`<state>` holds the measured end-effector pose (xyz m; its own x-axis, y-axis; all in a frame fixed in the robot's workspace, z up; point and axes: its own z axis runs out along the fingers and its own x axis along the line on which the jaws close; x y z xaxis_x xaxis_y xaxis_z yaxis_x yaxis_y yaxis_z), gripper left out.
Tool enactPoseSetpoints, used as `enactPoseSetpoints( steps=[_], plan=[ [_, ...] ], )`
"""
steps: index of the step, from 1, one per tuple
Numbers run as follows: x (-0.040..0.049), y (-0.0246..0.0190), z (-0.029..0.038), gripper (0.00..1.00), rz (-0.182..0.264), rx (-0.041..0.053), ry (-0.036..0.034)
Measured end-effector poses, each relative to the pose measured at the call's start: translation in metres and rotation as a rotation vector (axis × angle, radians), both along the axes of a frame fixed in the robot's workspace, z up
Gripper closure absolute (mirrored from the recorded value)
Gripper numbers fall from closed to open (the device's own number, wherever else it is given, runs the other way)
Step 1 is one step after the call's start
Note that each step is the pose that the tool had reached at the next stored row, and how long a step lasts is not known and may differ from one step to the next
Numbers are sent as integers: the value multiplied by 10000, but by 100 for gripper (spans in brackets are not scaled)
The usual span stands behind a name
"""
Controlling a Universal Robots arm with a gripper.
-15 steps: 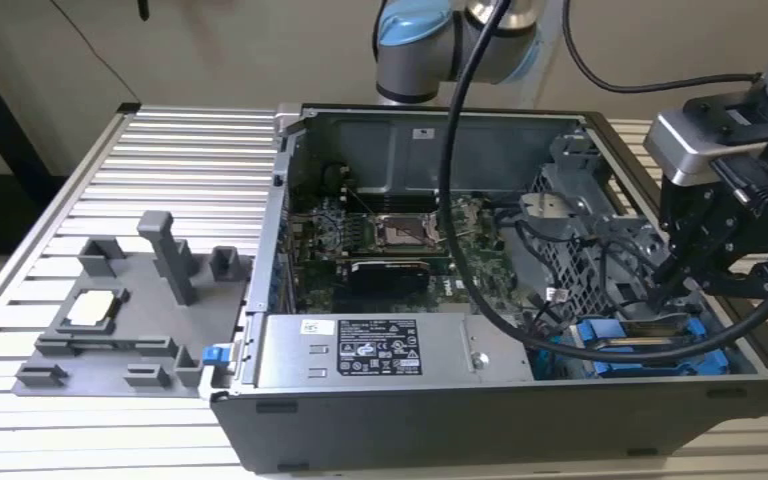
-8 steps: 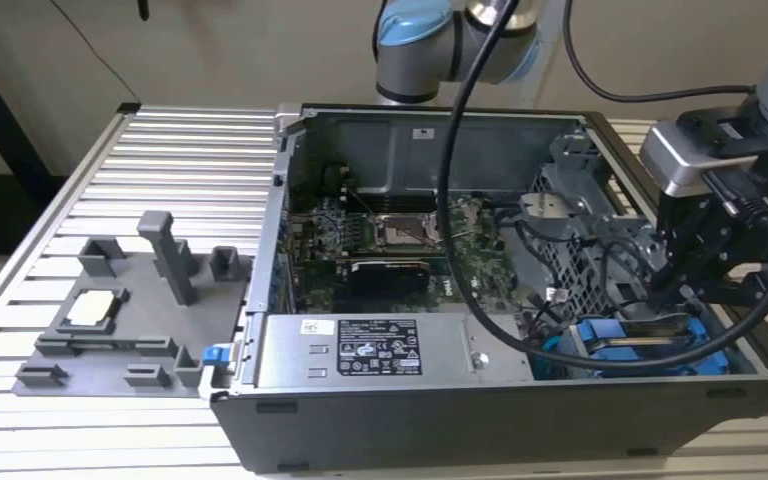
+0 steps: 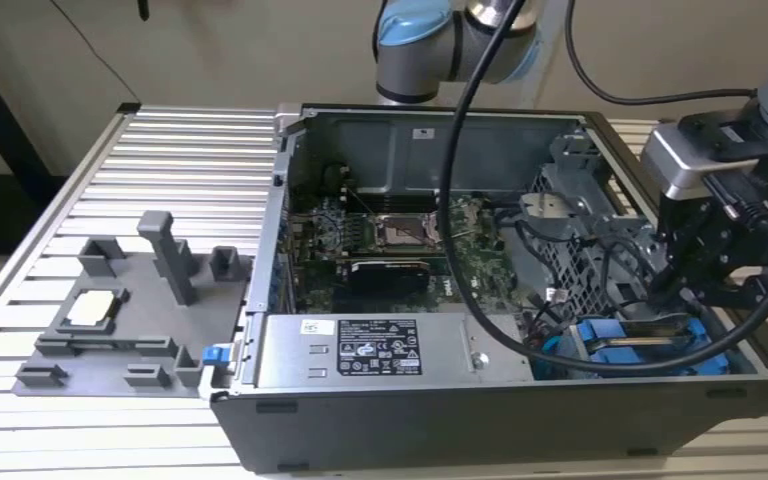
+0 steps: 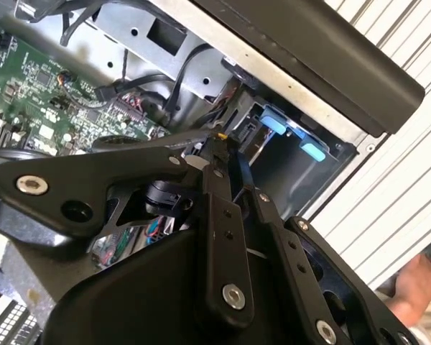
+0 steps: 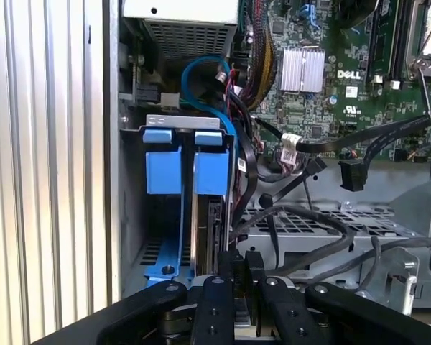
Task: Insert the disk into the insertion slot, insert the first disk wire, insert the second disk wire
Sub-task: 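Insert the first disk wire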
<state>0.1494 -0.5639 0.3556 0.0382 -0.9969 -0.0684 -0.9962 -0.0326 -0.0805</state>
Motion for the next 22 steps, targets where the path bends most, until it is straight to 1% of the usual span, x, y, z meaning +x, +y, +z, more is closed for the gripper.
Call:
enactPoseSetpoints(
  steps=[2, 5, 7, 9, 17, 22],
  plan=[
    [5, -10, -17, 81, -1, -2, 39],
    [22, -42, -49, 81, -1, -1, 96],
    [29, -64, -67, 81, -1, -2, 110],
    [30, -77, -85, 81, -2, -1, 114],
    [31, -78, -140, 81, -1, -37, 114],
    [35, -83, -151, 81, -27, -37, 115]
  ],
)
